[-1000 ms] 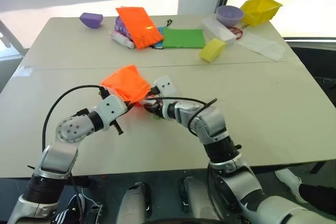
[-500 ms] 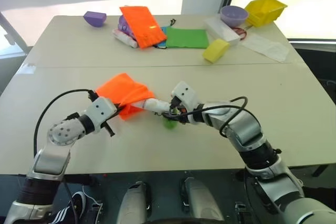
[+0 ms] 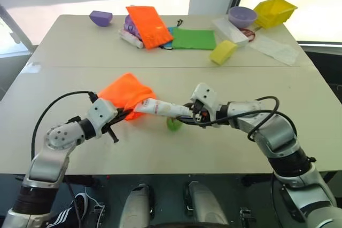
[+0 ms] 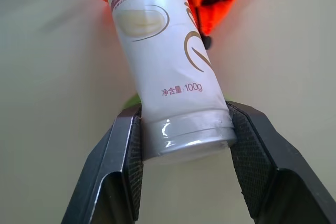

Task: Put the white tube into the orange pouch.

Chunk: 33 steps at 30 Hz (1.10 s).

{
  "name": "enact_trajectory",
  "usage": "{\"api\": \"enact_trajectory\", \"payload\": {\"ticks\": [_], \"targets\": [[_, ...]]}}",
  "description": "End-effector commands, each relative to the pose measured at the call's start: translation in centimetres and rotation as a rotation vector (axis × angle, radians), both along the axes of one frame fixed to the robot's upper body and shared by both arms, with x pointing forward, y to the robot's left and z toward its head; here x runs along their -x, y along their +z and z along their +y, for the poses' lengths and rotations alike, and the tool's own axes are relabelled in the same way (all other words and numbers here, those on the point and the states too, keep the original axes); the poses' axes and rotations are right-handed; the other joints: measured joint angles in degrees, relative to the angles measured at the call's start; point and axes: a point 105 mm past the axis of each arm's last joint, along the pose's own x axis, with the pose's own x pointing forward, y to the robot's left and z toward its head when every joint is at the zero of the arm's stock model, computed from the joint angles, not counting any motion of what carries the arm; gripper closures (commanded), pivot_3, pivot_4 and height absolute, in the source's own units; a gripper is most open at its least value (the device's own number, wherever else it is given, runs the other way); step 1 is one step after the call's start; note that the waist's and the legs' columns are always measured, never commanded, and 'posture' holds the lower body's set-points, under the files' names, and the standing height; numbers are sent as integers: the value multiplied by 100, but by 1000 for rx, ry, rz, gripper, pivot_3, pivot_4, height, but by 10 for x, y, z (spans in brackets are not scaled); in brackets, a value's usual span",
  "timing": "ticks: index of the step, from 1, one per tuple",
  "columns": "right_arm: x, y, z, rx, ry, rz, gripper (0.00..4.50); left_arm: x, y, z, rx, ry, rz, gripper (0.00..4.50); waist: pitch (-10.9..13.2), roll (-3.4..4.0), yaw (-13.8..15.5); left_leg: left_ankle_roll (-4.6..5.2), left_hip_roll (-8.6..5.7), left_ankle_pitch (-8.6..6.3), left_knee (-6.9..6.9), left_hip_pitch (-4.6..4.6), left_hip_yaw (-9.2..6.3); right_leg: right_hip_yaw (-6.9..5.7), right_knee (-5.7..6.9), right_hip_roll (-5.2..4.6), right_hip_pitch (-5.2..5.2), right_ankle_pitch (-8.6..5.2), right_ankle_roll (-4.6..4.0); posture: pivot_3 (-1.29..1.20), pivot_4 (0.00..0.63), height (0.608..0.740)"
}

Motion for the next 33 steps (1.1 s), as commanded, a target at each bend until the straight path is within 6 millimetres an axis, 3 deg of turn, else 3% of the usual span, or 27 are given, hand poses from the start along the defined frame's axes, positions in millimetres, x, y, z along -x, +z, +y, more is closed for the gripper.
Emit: {"api": "enact_trajectory", "payload": {"ticks": [1,5,13,18,28,33], "targets": [[3,22,-7,-61,14,-41,2709,6,21,-6,33,-23,5,4500,0,0,7,0,0,0,2,0,0,-1,0,3,0,0,0,0,150,740],[-3,13,-30,6,-45,-51,2709,13,6,-4,-57,-12,94,4500,0,-1,8,0,-5,0,26,2,8,1,-6,-1,13,-12,-21,0,150,740],[13,-18,-6,43,-40,-17,2709,4,8,-18,58,60,42,4500,0,-4,-6,0,5,0,26,23,30,22,1,3,21,-12,-21,0,150,740],[-12,-15,-5,-10,-230,-38,2709,4,10,-23,64,60,22,4500,-2,-8,-1,0,6,0,32,24,35,24,5,10,22,-11,-21,0,150,740],[-15,-27,41,-36,-249,8,2709,3,9,-25,53,53,16,4500,-4,-10,-21,0,8,0,45,24,46,29,7,6,23,-10,-22,0,150,740],[-24,-17,61,-79,-239,5,2709,0,12,-28,57,52,-2,4500,-4,-10,-23,0,19,0,56,26,47,29,16,11,23,-6,-29,0,150,740]]}}
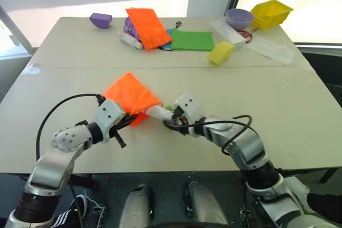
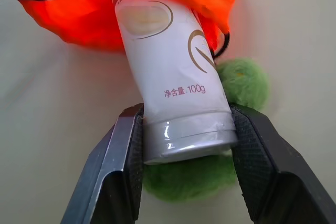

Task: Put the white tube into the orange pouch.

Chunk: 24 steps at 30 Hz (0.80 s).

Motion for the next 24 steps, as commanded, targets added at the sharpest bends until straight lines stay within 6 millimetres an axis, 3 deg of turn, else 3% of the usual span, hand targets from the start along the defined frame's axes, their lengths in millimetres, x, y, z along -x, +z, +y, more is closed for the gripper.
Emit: {"api": "enact_trajectory", "payload": {"ticks": [1,6,14,21,24], "targets": [[-4,11,11,-25,21,-23,2709,1,11,-7,-16,-30,-57,4500,0,0,0,0,1,0,1,0,1,0,0,1,0,0,0,0,150,740],[-21,7,39,10,-3,-47,2709,3,8,-11,-2,-32,-44,4500,0,-1,-54,0,5,0,9,1,9,3,3,2,0,3,-2,0,150,740],[-22,6,61,15,29,-24,2709,6,6,-10,4,-21,-37,4500,-1,-2,-132,0,11,0,11,1,13,4,9,-1,-1,5,-1,0,150,740],[-41,8,74,-10,-21,-14,2709,7,6,-13,12,-26,-34,4500,-1,-2,-149,-1,16,-1,12,2,13,2,14,1,-3,6,-5,0,150,740],[-37,12,86,-20,32,-27,2709,7,5,-13,12,-24,-32,4500,-1,-2,-144,-1,16,-1,11,-1,14,2,13,-1,-4,6,-5,0,150,740]]}}
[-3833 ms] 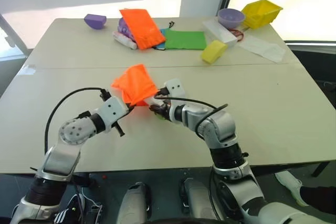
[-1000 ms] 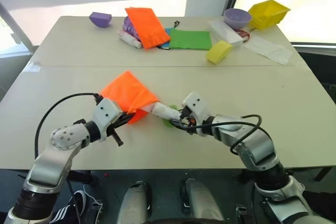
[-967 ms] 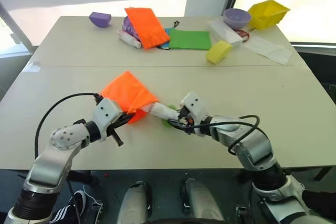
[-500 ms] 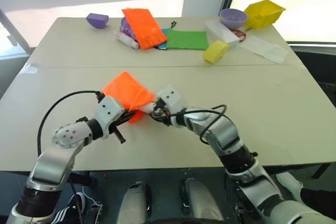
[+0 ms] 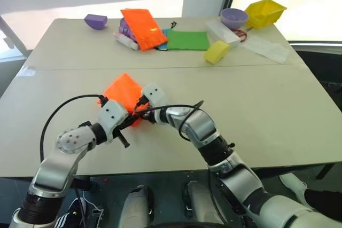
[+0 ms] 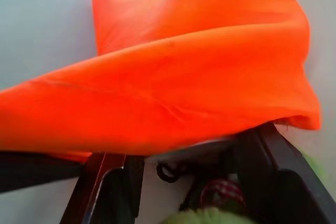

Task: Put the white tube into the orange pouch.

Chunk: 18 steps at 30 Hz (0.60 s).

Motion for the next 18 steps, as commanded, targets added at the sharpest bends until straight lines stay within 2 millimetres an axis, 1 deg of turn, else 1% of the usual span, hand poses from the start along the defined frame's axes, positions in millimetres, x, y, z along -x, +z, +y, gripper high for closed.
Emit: {"api": "enact_trajectory", "payload": {"ticks": [1,4,6,8,9,11,12,15,18], "targets": [[3,13,15,-37,54,-35,2709,4,8,-7,3,-26,-32,4500,0,0,-2,0,0,0,0,-1,1,0,-2,-2,0,0,0,0,150,740],[10,11,24,-45,104,-35,2709,5,8,-7,-4,-28,-32,4500,0,0,-7,0,-1,0,0,-1,4,2,-4,-5,0,0,0,0,150,740],[15,14,28,-78,140,-41,2709,6,7,-6,-4,-27,-32,4500,0,0,-7,-1,0,0,0,-1,3,1,-4,-5,-1,0,0,0,150,740],[15,15,25,-91,142,-36,1670,6,7,-5,-3,-20,-32,4500,0,0,-7,-1,1,-1,0,-1,2,1,-3,-5,-2,0,-1,0,150,740],[16,14,22,-72,158,-51,1291,6,7,-4,-10,-22,-32,4500,0,0,-7,-1,1,-1,-1,-1,2,1,-3,-5,-2,0,-1,0,150,740],[19,13,17,-53,186,-49,354,7,5,-2,-23,-24,-31,4500,0,0,9,-1,1,-1,-1,-2,2,-1,-3,-10,-2,-1,-2,0,150,740],[27,13,17,-49,238,-43,24,7,4,-1,-23,-21,-28,4500,0,0,7,-2,1,-1,-1,-3,3,-4,-3,-14,-1,-1,-3,0,150,740],[32,11,9,-23,261,-25,24,7,4,2,-22,-14,-27,4500,0,0,-4,-2,0,-1,-1,-4,7,-4,-9,-21,-1,-1,-3,0,150,740],[38,14,3,-10,304,-42,24,7,4,2,-25,-15,-29,4500,0,0,-15,-2,3,-2,-7,-6,7,1,-9,-20,-6,-1,-3,0,150,740]]}}
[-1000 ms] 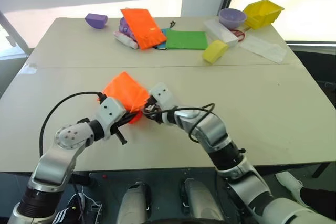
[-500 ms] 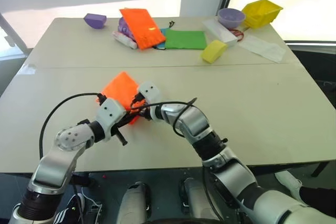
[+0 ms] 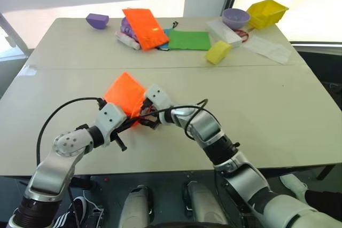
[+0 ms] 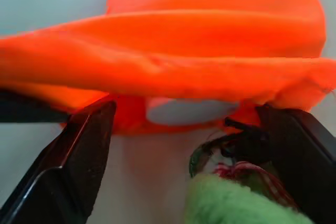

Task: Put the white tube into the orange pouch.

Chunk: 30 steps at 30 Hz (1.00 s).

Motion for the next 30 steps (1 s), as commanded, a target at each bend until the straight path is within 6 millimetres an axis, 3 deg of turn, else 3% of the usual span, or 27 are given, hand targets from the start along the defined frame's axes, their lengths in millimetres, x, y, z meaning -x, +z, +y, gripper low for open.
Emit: {"api": "enact_trajectory", "payload": {"ticks": [1,4,14,18,21,30], "targets": [[14,16,6,-40,96,-23,24,2,7,-3,1,-20,-34,4500,0,0,9,0,0,0,-6,0,0,1,0,1,-4,0,0,0,150,740],[13,19,-7,-13,122,-70,24,2,6,-2,-1,-19,-34,4500,0,0,28,0,0,0,-15,-4,0,-2,0,1,-9,0,0,0,150,740],[8,39,-82,61,170,-266,24,11,11,14,-27,-52,-22,4500,0,0,32,1,-2,1,-39,-8,9,-6,-19,3,-18,0,0,0,150,740],[-1,31,-100,91,84,-250,24,16,10,25,-54,-72,-17,4500,0,-1,9,2,-1,1,-48,-5,12,-3,-19,11,-23,0,0,0,150,740],[3,18,-98,84,88,-237,24,14,10,35,-92,-75,-27,4500,0,-1,29,2,3,1,-53,-2,12,-3,-18,19,-24,0,0,0,150,740],[5,12,-73,63,156,-315,24,13,10,43,-106,-96,-22,4500,0,-2,24,2,2,2,-50,-2,24,1,-19,21,-24,0,2,0,150,740]]}}
